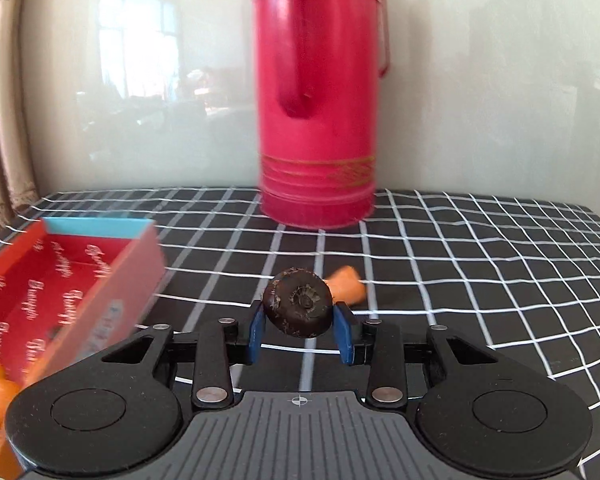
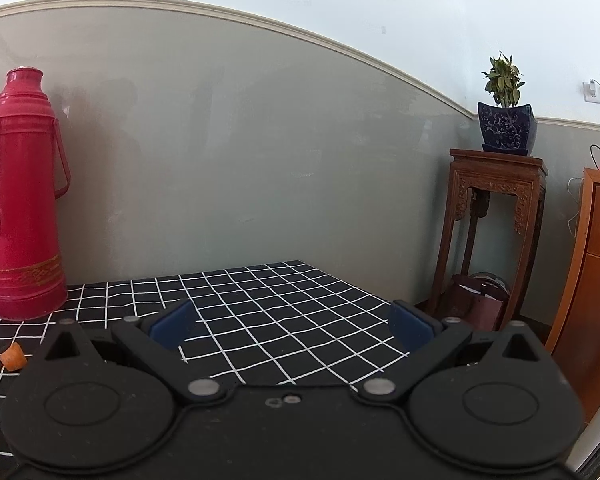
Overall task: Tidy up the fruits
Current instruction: 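Carry the dark round fruit with the left gripper into the box and release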
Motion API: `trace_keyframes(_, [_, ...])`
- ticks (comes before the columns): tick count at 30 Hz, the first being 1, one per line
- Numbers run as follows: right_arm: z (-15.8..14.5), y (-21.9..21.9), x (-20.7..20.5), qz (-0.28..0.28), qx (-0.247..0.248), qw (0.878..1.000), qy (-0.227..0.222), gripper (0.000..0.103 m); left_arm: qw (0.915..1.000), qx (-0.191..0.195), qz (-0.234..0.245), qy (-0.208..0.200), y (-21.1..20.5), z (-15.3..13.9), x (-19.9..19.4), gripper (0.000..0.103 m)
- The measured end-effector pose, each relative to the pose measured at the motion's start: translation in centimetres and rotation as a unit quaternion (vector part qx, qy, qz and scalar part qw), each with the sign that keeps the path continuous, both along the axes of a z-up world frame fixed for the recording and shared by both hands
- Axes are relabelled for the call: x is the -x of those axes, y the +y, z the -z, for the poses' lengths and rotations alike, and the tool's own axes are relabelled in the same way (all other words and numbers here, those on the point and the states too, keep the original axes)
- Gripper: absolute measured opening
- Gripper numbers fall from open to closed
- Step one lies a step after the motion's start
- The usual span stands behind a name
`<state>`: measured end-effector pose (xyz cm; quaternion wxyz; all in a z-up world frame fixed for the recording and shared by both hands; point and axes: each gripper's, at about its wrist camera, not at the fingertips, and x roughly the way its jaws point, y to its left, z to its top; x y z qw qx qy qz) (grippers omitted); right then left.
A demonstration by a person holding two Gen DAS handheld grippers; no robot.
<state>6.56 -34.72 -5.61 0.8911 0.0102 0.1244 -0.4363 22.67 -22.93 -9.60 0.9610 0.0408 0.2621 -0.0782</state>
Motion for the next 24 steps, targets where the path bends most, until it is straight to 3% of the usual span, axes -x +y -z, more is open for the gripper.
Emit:
trace_keyframes(12, [0.4,4.4,-2.8,-0.051,0.031,0.998,0.025,0.097,0.9974,-0.013,-0.066,-0.026,9.3,-1.8,0.5,0.037])
trace_keyframes(24, [0.9,8.3,-5.3,-0.102,0.045,0.993,0.044,0.097,0.9838,-0.03,-0.176,0.015,19.3,-0.2,-2.7,0.037])
